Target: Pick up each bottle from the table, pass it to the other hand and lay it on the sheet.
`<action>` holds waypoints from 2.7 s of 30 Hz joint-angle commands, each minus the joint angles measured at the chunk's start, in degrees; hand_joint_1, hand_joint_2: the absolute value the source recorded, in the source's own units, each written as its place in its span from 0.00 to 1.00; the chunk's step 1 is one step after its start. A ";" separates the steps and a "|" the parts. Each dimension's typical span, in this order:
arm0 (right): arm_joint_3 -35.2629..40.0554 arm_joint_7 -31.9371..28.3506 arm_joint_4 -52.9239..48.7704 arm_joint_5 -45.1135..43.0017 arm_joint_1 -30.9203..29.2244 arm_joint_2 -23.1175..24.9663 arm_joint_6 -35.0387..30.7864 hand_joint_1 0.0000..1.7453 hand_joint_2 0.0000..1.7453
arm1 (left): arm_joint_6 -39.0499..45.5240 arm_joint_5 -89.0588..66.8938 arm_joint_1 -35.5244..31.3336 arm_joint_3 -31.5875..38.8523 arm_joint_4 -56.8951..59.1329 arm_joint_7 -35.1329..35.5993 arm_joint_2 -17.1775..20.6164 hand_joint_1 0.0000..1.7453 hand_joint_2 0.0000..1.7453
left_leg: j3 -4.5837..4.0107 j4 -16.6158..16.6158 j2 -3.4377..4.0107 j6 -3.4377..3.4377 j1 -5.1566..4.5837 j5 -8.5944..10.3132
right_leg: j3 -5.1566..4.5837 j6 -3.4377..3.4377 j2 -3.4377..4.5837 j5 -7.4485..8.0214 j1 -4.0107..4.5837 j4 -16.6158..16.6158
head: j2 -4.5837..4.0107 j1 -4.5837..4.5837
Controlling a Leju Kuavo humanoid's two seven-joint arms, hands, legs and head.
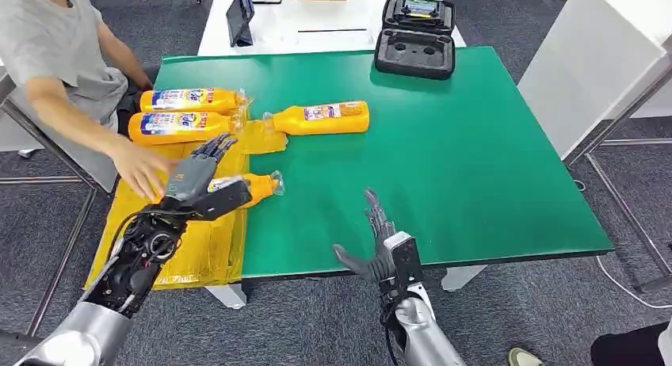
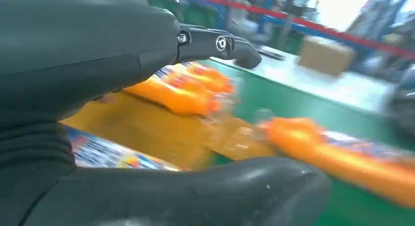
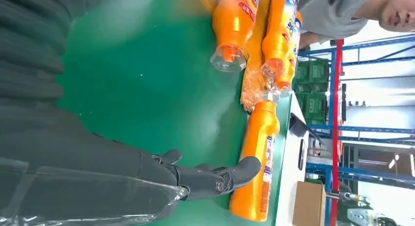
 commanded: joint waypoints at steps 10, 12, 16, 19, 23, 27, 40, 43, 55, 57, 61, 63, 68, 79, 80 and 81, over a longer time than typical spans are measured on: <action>0.90 0.28 -1.85 1.44 2.00 -0.73 -1.73 0.00 1.00 | 0.56 13.46 17.00 1.83 -19.18 -6.11 0.30 0.00 0.00 | 0.19 -0.07 0.14 -0.01 -0.04 -0.11 | 0.13 -0.01 0.04 -0.08 -0.04 -0.04 | 0.00 0.00; 0.90 0.28 -1.85 1.44 2.00 -0.73 -1.73 0.00 1.00 | 0.56 13.46 17.00 1.83 -19.18 -6.11 0.30 0.00 0.00 | 0.09 -0.04 0.08 -0.01 0.00 -0.06 | 0.04 -0.02 0.00 -0.05 0.00 -0.04 | 0.00 0.00; 0.90 0.28 -1.85 1.44 2.00 -0.73 -1.73 0.00 1.00 | 0.56 13.46 17.00 1.83 -19.18 -6.11 0.30 0.00 0.00 | 0.30 -0.07 0.12 -0.01 -0.03 -0.12 | 0.24 -0.02 0.01 -0.10 -0.02 -0.06 | 0.00 0.00; 0.90 0.28 -1.85 1.44 2.00 -0.73 -1.73 0.00 1.00 | 0.56 13.46 17.00 1.83 -19.18 -6.11 0.30 0.00 0.00 | 0.30 -0.08 0.11 -0.02 -0.02 -0.11 | 0.25 -0.02 -0.01 -0.10 -0.01 -0.07 | 0.00 0.00; 0.90 0.28 -1.85 1.44 2.00 -0.73 -1.73 0.00 1.00 | 0.56 13.46 17.00 1.83 -19.18 -6.11 0.30 0.00 0.00 | 0.26 -0.08 0.08 -0.02 -0.02 -0.10 | 0.23 -0.02 -0.02 -0.10 -0.02 -0.07 | 0.00 0.00; 0.90 0.28 -1.85 1.44 2.00 -0.73 -1.73 0.00 1.00 | 0.56 13.46 17.00 1.83 -19.18 -6.11 0.30 0.00 0.00 | 0.28 -0.08 0.09 -0.02 -0.03 -0.10 | 0.23 -0.03 -0.02 -0.11 -0.02 -0.06 | 0.00 0.00; 3.41 0.28 -12.39 4.98 6.85 -4.63 -9.22 0.00 1.00 | 1.83 17.97 25.41 4.52 -28.71 -8.23 -0.66 0.00 0.00 | 0.26 -0.09 0.11 0.00 -0.05 -0.13 | 0.21 0.00 0.01 -0.12 -0.04 -0.07 | 0.00 0.00; 2.36 0.28 -16.37 5.09 9.80 -6.64 -10.60 0.00 1.00 | 2.36 18.00 28.36 5.80 -30.61 -8.31 -0.45 0.00 0.00 | 0.40 -0.09 0.11 0.01 -0.05 -0.21 | 0.36 0.00 -0.01 -0.19 -0.04 -0.09 | 0.00 -0.02; -1.75 0.28 -23.17 5.67 14.13 -6.04 -11.82 0.00 1.00 | 3.62 9.02 29.08 5.66 -31.00 -4.94 0.13 0.03 0.00 | 0.15 -0.05 0.01 -0.06 -0.03 -0.14 | 0.08 -0.04 -0.05 -0.10 -0.03 -0.04 | 0.00 0.00; -1.51 0.28 -22.84 5.49 14.04 -5.97 -11.57 0.00 1.00 | 3.30 8.58 29.21 5.61 -30.57 -5.15 0.74 0.77 0.00 | 0.14 -0.06 0.09 -0.07 -0.01 -0.13 | 0.07 -0.05 -0.02 -0.08 -0.01 -0.06 | 0.00 -0.02; -1.31 0.28 -22.41 5.19 13.89 -5.81 -12.02 0.00 1.00 | 3.23 8.62 27.87 6.07 -28.52 -5.65 0.87 0.84 0.00 | 0.24 -0.09 0.09 -0.06 -0.01 -0.15 | 0.17 -0.04 -0.02 -0.10 -0.02 -0.09 | 0.00 -0.02; -1.29 0.28 -22.43 4.95 13.84 -5.67 -12.21 0.00 1.00 | 3.23 8.70 27.35 6.24 -27.92 -5.85 0.86 0.88 0.00 | 0.31 -0.10 0.07 -0.07 -0.01 -0.16 | 0.25 -0.04 -0.06 -0.13 -0.01 -0.11 | 0.00 0.00; -2.10 0.28 -23.88 5.09 14.55 -5.41 -12.43 0.00 1.00 | 3.30 9.51 25.67 5.67 -26.00 -6.55 1.36 0.85 0.00 | 0.20 -0.09 0.01 -0.07 -0.02 -0.11 | 0.15 -0.04 -0.09 -0.09 -0.02 -0.08 | 0.00 0.00; -2.61 0.28 -25.02 5.79 14.89 -5.83 -12.77 0.00 1.00 | 3.47 10.78 24.69 5.71 -25.26 -6.47 -0.18 0.00 0.00 | 0.33 -0.12 -0.01 -0.07 -0.03 -0.14 | 0.29 -0.04 -0.14 -0.14 -0.03 -0.11 | 0.00 -0.02; -2.56 0.28 -25.12 5.76 14.98 -5.97 -12.83 0.00 1.00 | 3.29 11.11 24.59 5.82 -25.45 -6.22 -0.68 0.00 0.00 | 0.21 -0.08 -0.03 -0.06 -0.01 -0.11 | 0.17 -0.03 -0.14 -0.10 -0.01 -0.09 | 0.00 0.00; -2.48 0.28 -25.13 5.75 15.01 -6.00 -12.72 0.00 1.00 | 3.28 11.12 24.55 5.81 -25.57 -6.21 -0.75 0.00 0.00 | 0.32 -0.11 -0.03 -0.06 -0.02 -0.14 | 0.28 -0.03 -0.16 -0.14 -0.02 -0.11 | 0.00 0.00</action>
